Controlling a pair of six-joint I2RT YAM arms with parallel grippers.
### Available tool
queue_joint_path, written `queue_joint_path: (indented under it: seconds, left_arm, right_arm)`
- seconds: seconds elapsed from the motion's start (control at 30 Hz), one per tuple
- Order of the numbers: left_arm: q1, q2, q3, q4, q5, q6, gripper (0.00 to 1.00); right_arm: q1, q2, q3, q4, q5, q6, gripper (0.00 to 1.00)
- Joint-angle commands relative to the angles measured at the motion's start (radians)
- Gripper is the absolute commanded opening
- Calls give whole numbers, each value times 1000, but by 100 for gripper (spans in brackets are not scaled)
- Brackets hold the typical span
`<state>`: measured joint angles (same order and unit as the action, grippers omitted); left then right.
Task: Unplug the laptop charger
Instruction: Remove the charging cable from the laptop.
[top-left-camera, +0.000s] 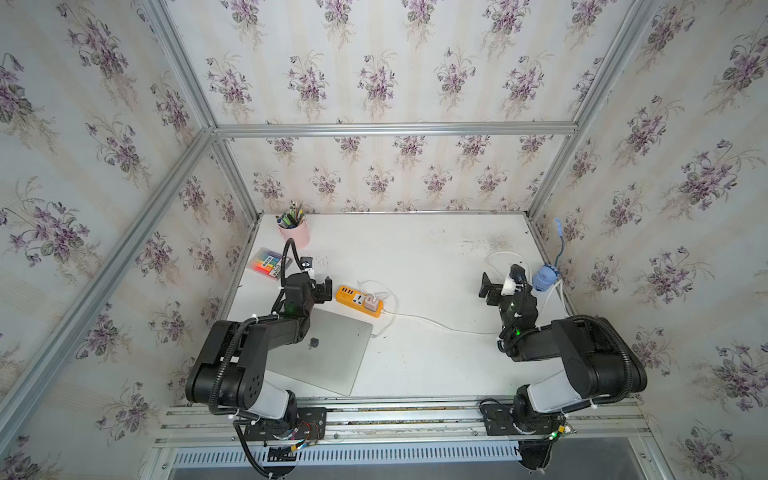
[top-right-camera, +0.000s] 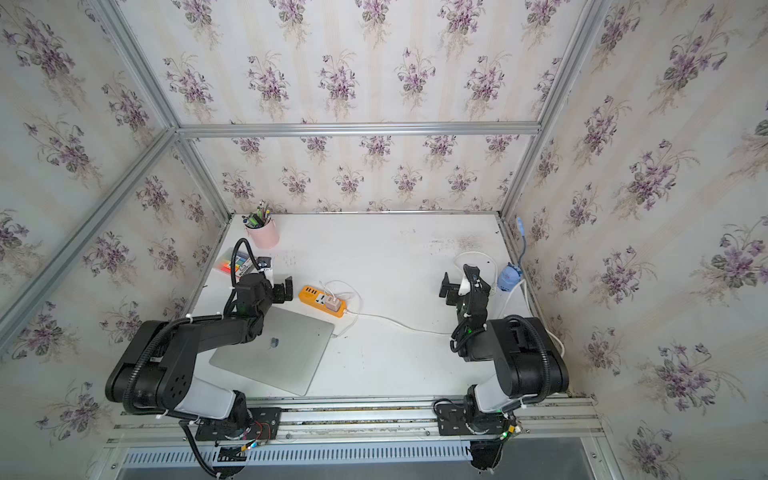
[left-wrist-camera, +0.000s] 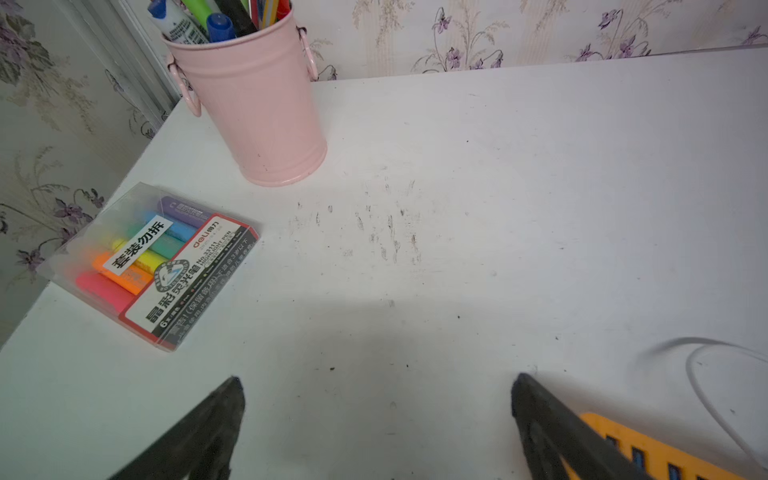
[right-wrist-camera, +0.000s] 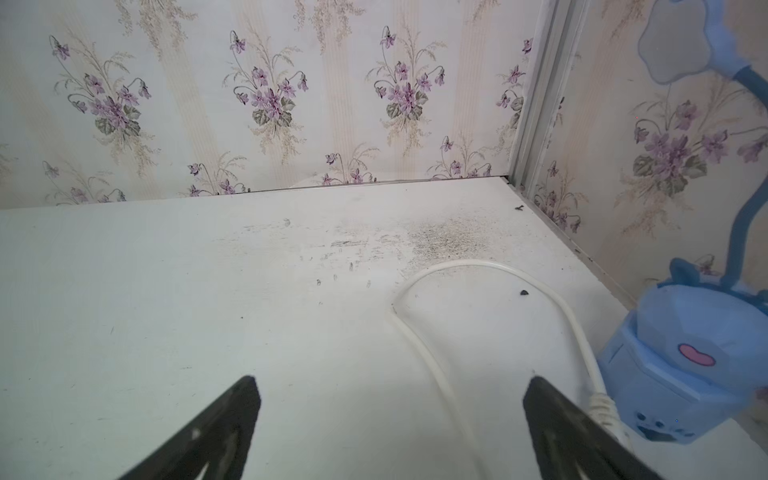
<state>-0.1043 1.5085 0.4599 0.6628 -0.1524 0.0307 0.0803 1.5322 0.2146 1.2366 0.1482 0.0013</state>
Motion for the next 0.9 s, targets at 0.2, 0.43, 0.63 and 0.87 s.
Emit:
queue_joint_path:
  seconds: [0.2,0.43,0.63,0.87]
  left_arm:
    - [0,-5,5,4,0,-3,100]
    - [0,-6,2,7,1,-1,100]
    - [-31,-171,135,-316,-35,11,99]
    - [-202,-355,351,-802,-75,-378,76]
  right_arm:
    - [-3,3,9,27,-2,1,100]
    - [-16,-2,10,19,-31,5,100]
    - [34,-207,138,-409,69,7,92]
    - [369,-335,453,-1043,159,8,90]
